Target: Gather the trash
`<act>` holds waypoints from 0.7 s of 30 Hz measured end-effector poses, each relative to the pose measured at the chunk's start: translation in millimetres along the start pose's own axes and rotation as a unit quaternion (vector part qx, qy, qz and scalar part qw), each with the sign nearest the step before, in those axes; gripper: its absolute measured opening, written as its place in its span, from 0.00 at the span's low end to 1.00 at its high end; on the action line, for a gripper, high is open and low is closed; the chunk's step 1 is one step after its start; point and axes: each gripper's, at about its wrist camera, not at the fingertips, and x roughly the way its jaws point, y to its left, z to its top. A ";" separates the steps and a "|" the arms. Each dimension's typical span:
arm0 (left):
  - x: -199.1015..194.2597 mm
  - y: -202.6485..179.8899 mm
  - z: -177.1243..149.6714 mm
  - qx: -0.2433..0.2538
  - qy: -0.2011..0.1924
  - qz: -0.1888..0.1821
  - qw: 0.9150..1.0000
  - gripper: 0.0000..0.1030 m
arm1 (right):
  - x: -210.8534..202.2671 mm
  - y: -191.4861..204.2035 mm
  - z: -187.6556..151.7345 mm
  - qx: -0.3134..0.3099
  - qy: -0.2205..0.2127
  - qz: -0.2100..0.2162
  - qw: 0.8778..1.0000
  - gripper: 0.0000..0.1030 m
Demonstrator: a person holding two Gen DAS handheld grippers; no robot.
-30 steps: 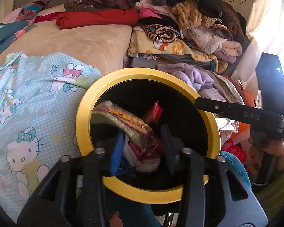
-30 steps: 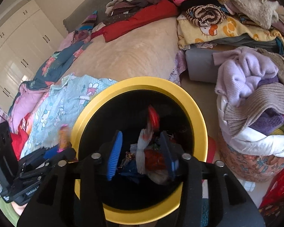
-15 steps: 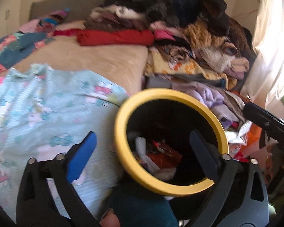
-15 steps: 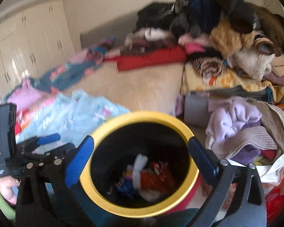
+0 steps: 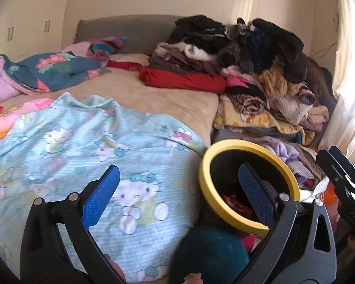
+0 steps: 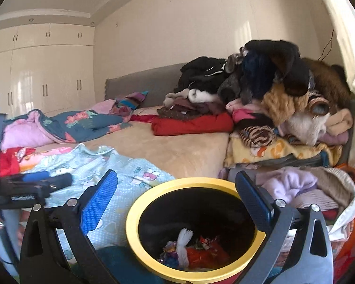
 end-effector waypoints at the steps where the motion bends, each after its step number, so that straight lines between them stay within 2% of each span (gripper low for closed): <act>1: -3.9 2.6 -1.4 -0.002 -0.004 0.003 1.000 0.90 | -1.1 -0.5 -1.0 0.004 -0.001 0.002 1.000 0.94; 9: -24.0 9.8 -8.7 -0.001 -0.034 0.035 0.999 0.90 | -10.5 12.6 -9.9 0.010 -0.009 0.000 1.000 0.94; 14: -28.3 8.3 -14.3 0.006 -0.040 0.030 0.999 0.90 | -16.7 19.0 -8.9 0.003 -0.027 0.003 1.000 0.94; 21: -33.6 5.2 -14.3 0.010 -0.053 0.029 0.998 0.90 | -16.7 16.8 -9.4 0.012 -0.027 0.000 1.000 0.94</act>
